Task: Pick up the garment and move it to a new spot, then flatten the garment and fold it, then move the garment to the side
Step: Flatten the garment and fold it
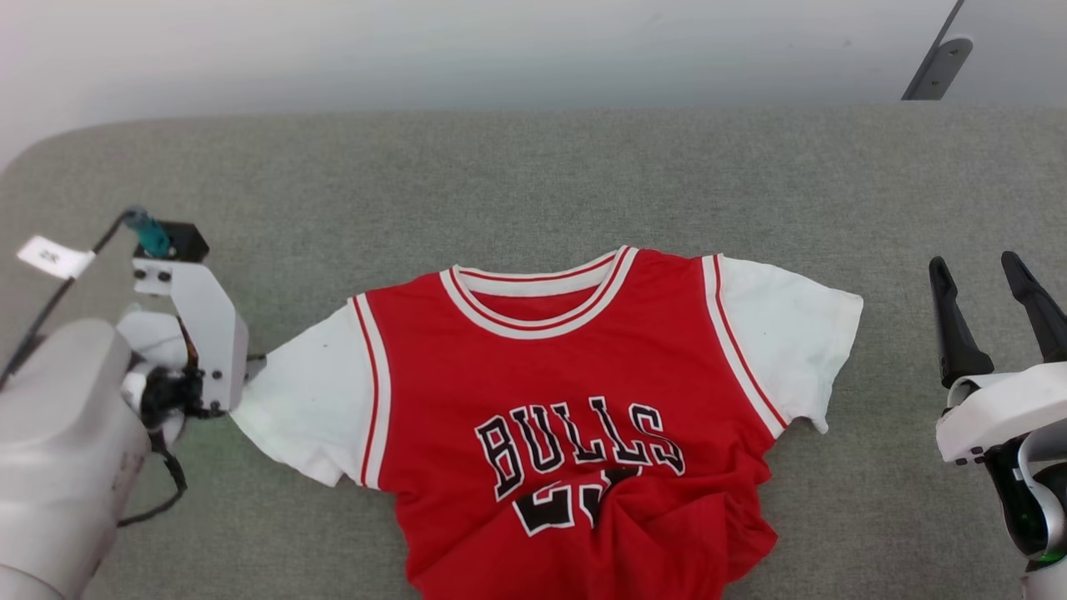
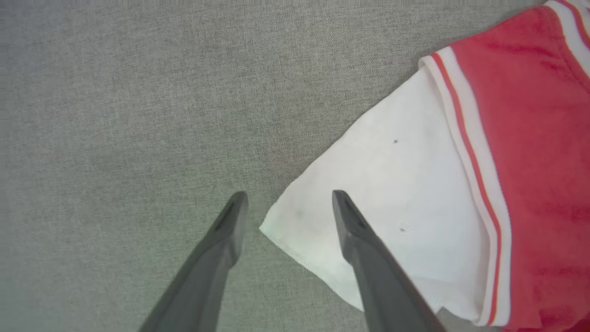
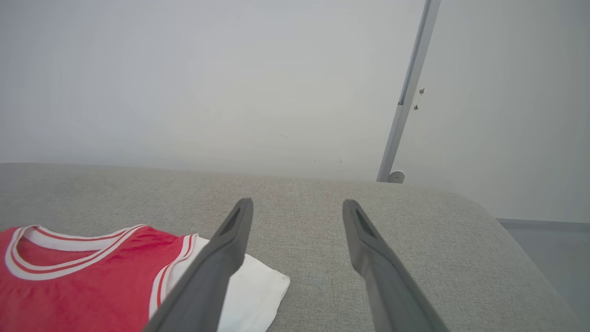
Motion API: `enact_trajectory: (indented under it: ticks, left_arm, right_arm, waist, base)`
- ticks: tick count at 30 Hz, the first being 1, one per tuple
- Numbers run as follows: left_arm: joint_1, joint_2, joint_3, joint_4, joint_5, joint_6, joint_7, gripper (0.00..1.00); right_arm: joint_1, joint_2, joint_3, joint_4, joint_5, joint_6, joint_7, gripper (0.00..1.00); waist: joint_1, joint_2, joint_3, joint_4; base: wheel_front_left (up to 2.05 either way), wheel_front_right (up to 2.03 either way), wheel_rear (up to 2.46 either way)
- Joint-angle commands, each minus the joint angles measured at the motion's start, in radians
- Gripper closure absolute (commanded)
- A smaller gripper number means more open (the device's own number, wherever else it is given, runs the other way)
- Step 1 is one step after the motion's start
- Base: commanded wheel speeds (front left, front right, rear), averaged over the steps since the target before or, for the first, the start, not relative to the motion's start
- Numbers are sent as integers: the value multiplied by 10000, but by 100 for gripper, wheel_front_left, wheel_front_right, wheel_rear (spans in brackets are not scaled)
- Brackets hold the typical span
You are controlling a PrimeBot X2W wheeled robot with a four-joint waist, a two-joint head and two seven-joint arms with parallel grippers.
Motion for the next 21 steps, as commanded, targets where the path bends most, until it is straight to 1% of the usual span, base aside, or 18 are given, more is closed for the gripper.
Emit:
enact_trajectory:
  ticks: [1,7,12,13,14,15,16,21]
  left_arm:
    - [-78,17,-32,-20,36,14,58,0]
    - [-140,21,-155,192,0,127,561,0]
    - [41,-16,-180,538,-158,68,841,0]
    - [77,-70,-160,636,-228,105,894,3]
    - [122,-132,-180,701,-239,97,971,53]
    - [149,-176,-184,759,-291,75,1025,67]
    - [166,-199,-164,846,-350,61,1096,100]
    - [51,-305,-184,914,-445,-18,1061,100]
  right_arm:
    - [82,37,-33,-49,-51,-15,20,0]
    - [8,99,-37,-210,-52,-15,170,0]
    - [-12,151,-80,-336,-78,-15,332,0]
    - [-17,171,-98,-360,-67,-15,375,0]
    - [-27,180,-112,-384,-66,-15,416,0]
    - [-37,190,-115,-398,-50,-15,476,0]
    - [-50,223,-117,-388,2,-15,592,0]
    - [-246,242,124,-305,323,-15,1468,0]
  waist:
    - [0,0,42,-23]
    - [0,0,246,-138]
    - [0,0,423,-211]
    - [0,0,451,-221]
    - [0,0,478,-226]
    - [0,0,507,-226]
    - [0,0,539,-224]
    - [0,0,719,-160]
  base:
    - [0,0,0]
    - [0,0,0]
    - [0,0,0]
    - [0,0,0]
    - [0,0,0]
    - [0,0,0]
    - [0,0,0]
    - [0,0,0]
